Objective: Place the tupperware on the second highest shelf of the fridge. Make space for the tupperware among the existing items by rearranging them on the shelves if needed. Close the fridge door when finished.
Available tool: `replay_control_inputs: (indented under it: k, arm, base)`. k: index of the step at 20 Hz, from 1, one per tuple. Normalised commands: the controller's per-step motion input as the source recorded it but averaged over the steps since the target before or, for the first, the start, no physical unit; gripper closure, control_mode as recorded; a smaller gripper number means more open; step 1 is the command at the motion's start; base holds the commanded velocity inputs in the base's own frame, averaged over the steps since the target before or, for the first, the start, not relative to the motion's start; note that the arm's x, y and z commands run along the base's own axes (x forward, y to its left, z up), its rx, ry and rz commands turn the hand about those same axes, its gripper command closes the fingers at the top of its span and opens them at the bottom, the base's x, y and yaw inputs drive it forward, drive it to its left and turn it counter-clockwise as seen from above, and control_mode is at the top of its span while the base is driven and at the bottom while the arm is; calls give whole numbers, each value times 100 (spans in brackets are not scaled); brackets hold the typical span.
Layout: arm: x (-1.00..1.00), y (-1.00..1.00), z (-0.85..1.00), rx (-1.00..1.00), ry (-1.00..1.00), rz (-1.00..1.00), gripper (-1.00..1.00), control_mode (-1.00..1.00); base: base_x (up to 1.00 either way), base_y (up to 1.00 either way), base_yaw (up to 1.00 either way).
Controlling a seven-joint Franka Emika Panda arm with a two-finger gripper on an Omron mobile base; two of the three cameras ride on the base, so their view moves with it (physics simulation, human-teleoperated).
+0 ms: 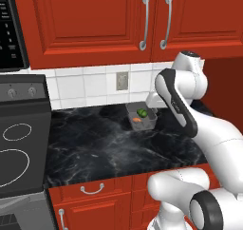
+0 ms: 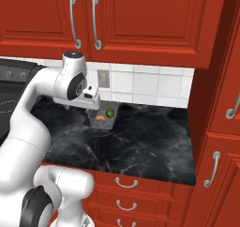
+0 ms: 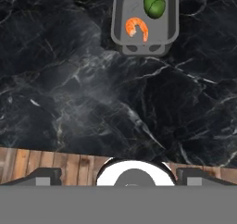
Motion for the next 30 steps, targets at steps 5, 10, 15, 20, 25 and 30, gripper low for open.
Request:
replay_control_inputs:
  k: [5,10,15,20,25,30]
  arm:
    - [-3,0,0,0,0,0,-100,-100]
    - [0,-1,0,0,0,0,-100,-100]
    - [0,-9,-12,0,0,-14,-100,-100]
    - [3,-39,-25,0,-2,-25,-100,-100]
    - [35,-26,-15,0,0,-21,-100,-100]
    - [38,0,-10,0,2,-8,-100,-100]
  base:
    - [0,0,0]
    - [0,0,0]
    - [0,0,0]
    - [0,0,0]
    - [0,0,0]
    - [0,0,0]
